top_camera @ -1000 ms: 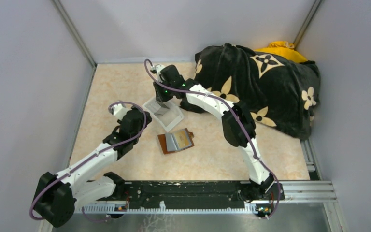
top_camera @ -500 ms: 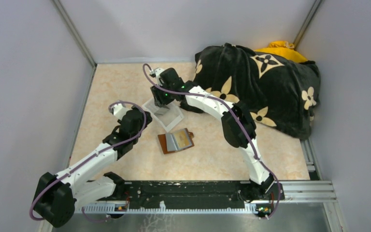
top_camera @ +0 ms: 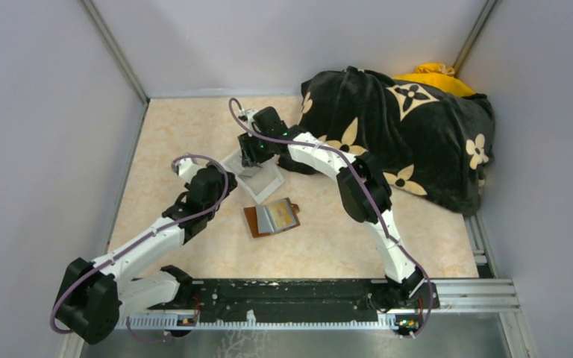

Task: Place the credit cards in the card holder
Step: Pick up the credit card from the storage box.

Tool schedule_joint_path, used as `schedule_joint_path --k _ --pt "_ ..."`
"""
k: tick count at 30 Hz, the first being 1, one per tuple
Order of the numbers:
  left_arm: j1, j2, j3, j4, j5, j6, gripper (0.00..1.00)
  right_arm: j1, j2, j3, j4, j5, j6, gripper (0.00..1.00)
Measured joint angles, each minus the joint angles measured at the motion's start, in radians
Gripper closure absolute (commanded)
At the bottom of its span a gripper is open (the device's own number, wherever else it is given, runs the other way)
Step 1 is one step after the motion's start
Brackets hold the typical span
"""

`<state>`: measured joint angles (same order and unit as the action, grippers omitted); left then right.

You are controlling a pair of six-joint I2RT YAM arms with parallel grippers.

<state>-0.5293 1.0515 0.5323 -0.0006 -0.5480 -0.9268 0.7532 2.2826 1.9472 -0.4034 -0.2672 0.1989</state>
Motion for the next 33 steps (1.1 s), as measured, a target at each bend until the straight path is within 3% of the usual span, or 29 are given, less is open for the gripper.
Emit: schedule_joint_path --k 4,16,26,33 --pt "0.009 0.027 0.0 0.005 0.016 0.002 0.33 -0.011 0.003 0.0 0.003 -0.018 0.012 0.53" --pt "0.051 0.044 -0.046 0.027 0.06 -0.034 0.6 -0.012 0.003 0.003 0.013 -0.05 0.03 0.56" --pt "0.072 0.197 -0.052 0.073 0.124 -0.051 0.61 -0.012 0.019 0.005 0.014 -0.06 0.037 0.56" --pt "0.09 0.283 -0.053 0.144 0.167 -0.08 0.6 -0.013 0.035 0.032 0.017 -0.066 0.037 0.72"
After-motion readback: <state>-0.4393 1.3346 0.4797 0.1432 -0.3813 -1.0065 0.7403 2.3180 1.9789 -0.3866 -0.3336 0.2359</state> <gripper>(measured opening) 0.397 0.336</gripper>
